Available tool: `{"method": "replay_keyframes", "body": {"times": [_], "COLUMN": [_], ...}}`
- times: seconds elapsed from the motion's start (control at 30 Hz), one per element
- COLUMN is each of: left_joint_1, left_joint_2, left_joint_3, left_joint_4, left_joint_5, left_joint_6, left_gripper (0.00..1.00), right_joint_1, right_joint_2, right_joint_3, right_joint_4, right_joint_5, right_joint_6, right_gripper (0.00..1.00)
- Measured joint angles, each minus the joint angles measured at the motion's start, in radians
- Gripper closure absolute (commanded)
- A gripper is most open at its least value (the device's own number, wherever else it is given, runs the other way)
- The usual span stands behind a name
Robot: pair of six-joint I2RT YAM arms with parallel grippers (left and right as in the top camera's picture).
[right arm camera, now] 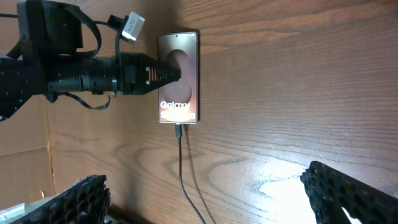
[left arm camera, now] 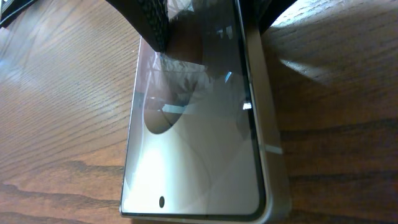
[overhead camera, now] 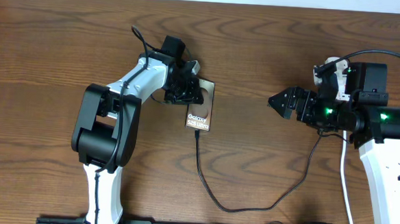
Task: Plug charger to phone and switch on socket
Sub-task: 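Lower the plugged phone flat onto the table with the left gripper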
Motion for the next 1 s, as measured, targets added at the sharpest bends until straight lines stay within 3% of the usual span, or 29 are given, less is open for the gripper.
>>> {"method": "replay_keyframes", "body": {"times": [0.07,0.33,0.63,0.73,1.0], "left_joint_1": [0.0,-0.003,-0.005,-0.002,0.029], "left_joint_2": [0.0,-0.01,-0.013,-0.022,-0.063], "left_joint_3": [0.0,0.006,0.014,0.014,0.002], "left_joint_4": [-0.002,-0.029,-0.042,-0.052,-0.087], "left_joint_5": [-0.007,-0.074,-0.101,-0.124,-0.27], "left_joint_6": [0.002,0.003,0.003,0.003,0.016], "left_gripper": [0.62,0.61,0.52,0.45,0.36], "right_joint_1": [0.0,0.0,0.0,0.0,0.0], "right_joint_2": [0.0,0.0,0.0,0.0,0.0], "right_joint_3": [0.0,0.0,0.0,0.0,0.0], "right_joint_4": [-0.001,-0.021,-0.031,-0.043,-0.051], "right_joint_5": [0.003,0.031,0.048,0.061,0.075], "right_joint_6": [0.0,-0.003,-0.004,-0.004,-0.007], "right_gripper": [0.01,0.01,0.01,0.01,0.01]}}
